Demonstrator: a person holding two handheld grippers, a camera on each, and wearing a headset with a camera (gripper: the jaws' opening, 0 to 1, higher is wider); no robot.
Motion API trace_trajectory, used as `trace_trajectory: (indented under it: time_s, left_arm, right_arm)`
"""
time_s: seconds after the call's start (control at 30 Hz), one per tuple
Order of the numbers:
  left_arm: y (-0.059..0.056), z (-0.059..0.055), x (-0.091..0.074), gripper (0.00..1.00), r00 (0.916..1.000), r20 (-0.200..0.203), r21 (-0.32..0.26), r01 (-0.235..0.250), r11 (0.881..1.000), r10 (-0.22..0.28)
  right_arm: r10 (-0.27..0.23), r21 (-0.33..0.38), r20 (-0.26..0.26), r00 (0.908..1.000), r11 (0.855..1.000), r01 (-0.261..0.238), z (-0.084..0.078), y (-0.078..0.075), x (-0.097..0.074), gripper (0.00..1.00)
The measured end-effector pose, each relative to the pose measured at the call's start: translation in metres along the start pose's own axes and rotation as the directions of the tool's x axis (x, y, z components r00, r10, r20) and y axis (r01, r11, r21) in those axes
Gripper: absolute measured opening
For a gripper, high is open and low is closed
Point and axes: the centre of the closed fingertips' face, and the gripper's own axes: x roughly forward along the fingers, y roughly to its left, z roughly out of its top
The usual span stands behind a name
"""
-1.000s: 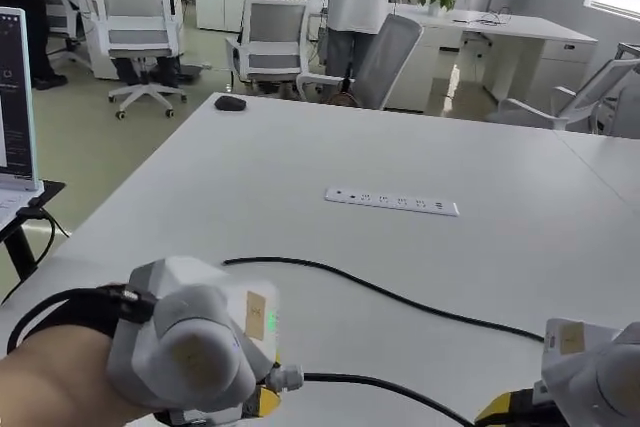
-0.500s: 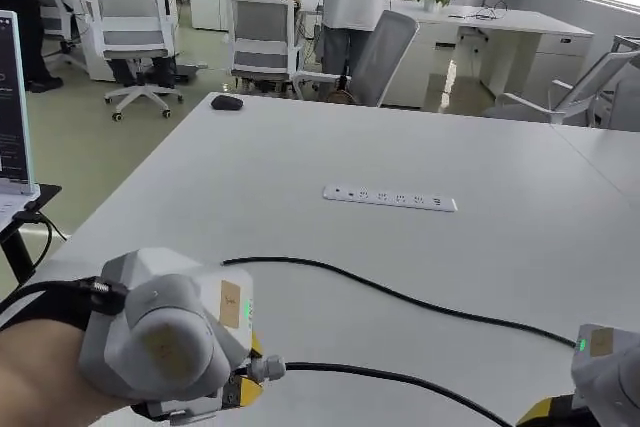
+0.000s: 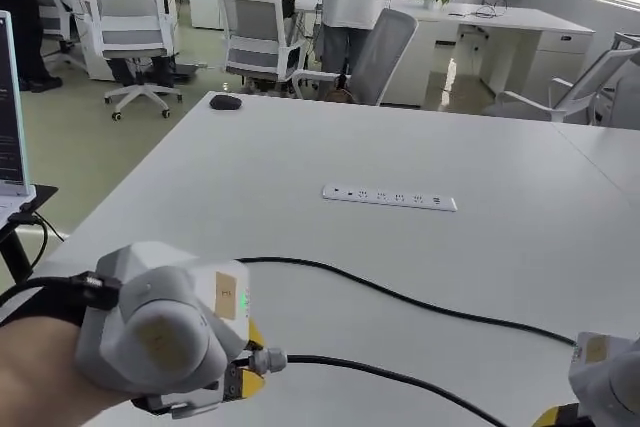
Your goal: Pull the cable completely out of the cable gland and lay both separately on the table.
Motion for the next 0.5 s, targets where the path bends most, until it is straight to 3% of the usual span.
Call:
trace_trajectory:
  time_s: [0.1,0.17,0.23,0.33,0.4,0.5]
  left_arm:
    - [0.0,0.001,0.001,0.17,1.0,0.003,0.0,0.001,1.0,-0.001]
    - [-0.004,0.0,0.003,0.17,0.9999,0.001,-0.006,0.016,1.0,-0.016]
    - [-0.006,-0.003,0.006,0.17,0.9998,-0.012,0.002,0.017,1.0,-0.017]
    - [-0.006,-0.003,0.007,0.17,0.9997,-0.013,-0.001,0.021,1.0,-0.021]
    - [-0.005,-0.003,0.006,0.17,0.9997,-0.013,0.0,0.021,1.0,-0.021]
    - [-0.004,0.0,0.004,0.17,0.9998,-0.006,0.005,0.017,1.0,-0.017]
  right_arm:
    - [0.001,-0.028,0.024,0.9997,1.0,0.0,0.015,0.003,-0.003,0.16]
    - [0.009,-0.049,0.066,0.9978,0.999,-0.005,0.033,0.006,-0.004,0.19]
    - [0.048,-0.078,0.112,0.9925,0.996,-0.04,0.055,0.017,-0.004,0.19]
    - [0.121,-0.154,0.197,0.9729,0.984,-0.092,0.097,0.042,-0.002,0.22]
    - [0.189,-0.188,0.242,0.9517,0.971,-0.145,0.127,0.061,0.007,0.22]
    - [0.222,-0.264,0.26,0.9399,0.952,-0.152,0.153,0.075,0.017,0.25]
